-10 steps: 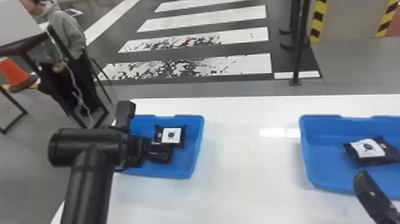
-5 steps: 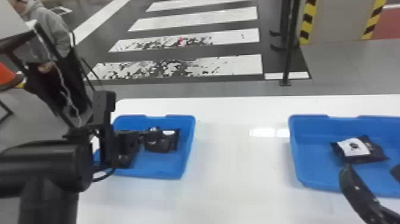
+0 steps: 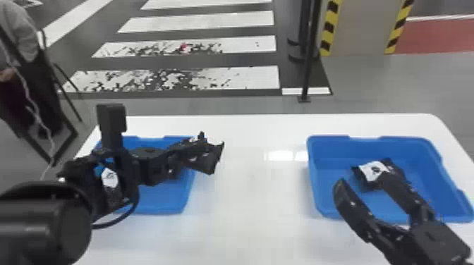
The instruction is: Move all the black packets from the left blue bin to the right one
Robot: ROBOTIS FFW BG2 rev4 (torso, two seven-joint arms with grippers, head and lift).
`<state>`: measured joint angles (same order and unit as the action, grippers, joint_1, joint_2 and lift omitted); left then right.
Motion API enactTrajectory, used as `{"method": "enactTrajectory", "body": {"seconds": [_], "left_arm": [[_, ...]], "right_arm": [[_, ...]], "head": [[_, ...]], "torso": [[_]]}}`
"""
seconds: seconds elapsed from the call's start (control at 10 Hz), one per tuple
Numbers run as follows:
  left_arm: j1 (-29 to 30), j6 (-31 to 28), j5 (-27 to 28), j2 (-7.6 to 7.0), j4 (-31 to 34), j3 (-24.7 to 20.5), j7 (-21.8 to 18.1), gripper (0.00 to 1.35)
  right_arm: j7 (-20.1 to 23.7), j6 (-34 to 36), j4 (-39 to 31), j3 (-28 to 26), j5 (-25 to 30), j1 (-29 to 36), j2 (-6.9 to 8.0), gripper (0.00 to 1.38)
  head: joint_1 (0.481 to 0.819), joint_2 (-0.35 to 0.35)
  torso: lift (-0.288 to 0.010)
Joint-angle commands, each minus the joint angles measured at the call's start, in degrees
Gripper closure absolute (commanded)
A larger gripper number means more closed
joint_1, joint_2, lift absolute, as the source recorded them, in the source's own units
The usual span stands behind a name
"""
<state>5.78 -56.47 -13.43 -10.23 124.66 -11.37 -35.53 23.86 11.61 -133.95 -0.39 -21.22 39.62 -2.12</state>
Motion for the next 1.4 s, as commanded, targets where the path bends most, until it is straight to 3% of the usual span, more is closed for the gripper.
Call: {"method": "enactTrajectory", "body": {"seconds": [0.0, 0.6, 1.1, 1.2, 1.3], "left_arm": [[0.0, 6.4, -2.3, 0.73, 0.0, 2.5, 0.0, 1.21], [-3.3, 9.2, -8.5, 0.47, 0.0, 12.6, 0.0, 1.21], [-4.5, 8.4, -10.0, 0.47, -0.1, 16.5, 0.2, 1.21], [-4.5, 8.1, -10.3, 0.38, -0.1, 16.7, 0.2, 1.21], [-4.5, 8.1, -10.6, 0.38, -0.1, 17.2, 0.2, 1.21]], "right_arm": [[1.2, 3.9, 1.0, 1.8, -1.5, -2.5, -0.7, 0.13], [2.7, 7.4, 5.9, 8.3, -5.6, -11.5, -3.95, 0.13], [2.5, 7.5, 8.3, 10.1, -7.2, -15.2, -4.3, 0.15], [2.4, 7.4, 8.6, 10.1, -7.3, -16.0, -4.39, 0.2], [2.2, 6.2, 9.4, 10.1, -7.6, -16.6, -4.39, 0.41]], "head": [[0.695, 0.101], [0.695, 0.046], [0.695, 0.02], [0.695, 0.013], [0.695, 0.007]], "torso": [[-0.154], [-0.154], [-0.154], [-0.154], [-0.154]]}}
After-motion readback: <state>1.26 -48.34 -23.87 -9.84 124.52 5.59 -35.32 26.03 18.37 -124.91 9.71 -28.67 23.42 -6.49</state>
